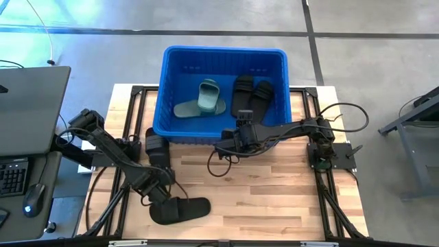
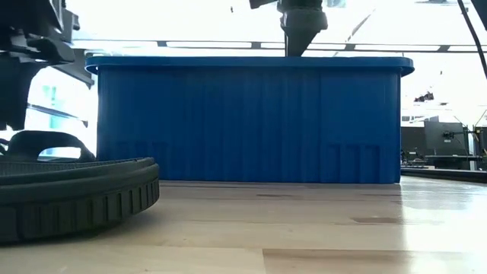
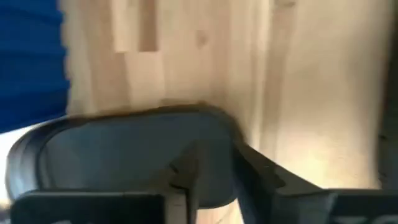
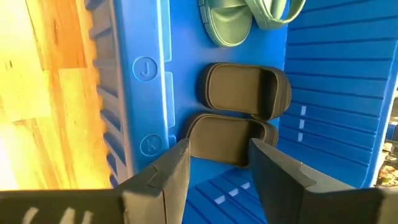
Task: Pick and place slides into bin
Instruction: Put the black slipper into the blue bin
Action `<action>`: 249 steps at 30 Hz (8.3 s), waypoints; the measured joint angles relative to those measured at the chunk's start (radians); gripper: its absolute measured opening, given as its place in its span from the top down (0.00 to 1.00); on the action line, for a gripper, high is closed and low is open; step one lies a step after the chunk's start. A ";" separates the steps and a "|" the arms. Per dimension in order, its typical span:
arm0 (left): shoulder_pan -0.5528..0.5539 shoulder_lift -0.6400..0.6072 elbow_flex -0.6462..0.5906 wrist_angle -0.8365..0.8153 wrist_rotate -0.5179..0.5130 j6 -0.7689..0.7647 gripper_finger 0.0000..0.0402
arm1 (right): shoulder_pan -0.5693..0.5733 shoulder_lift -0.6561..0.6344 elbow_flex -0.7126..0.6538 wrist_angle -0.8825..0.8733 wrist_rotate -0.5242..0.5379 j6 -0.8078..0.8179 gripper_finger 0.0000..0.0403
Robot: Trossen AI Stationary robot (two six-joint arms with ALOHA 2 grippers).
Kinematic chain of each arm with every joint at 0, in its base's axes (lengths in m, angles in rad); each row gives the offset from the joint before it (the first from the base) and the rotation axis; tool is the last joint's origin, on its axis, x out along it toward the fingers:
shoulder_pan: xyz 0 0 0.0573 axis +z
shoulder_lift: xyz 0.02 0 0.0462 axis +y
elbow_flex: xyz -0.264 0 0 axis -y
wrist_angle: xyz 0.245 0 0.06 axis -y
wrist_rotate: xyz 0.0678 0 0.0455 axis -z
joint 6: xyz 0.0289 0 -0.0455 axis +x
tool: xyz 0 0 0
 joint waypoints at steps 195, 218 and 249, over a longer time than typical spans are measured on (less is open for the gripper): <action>-0.195 0.158 1.059 -0.181 -0.171 0.491 0.69 | 0.434 0.340 0.000 0.948 -0.303 -0.429 0.61; -0.235 0.203 1.060 -0.136 -0.166 0.498 0.69 | 0.343 0.459 0.006 0.980 -0.403 -0.473 0.78; -0.233 0.201 1.060 -0.143 -0.191 0.615 0.71 | 0.636 -0.008 0.245 0.570 0.405 -0.343 1.00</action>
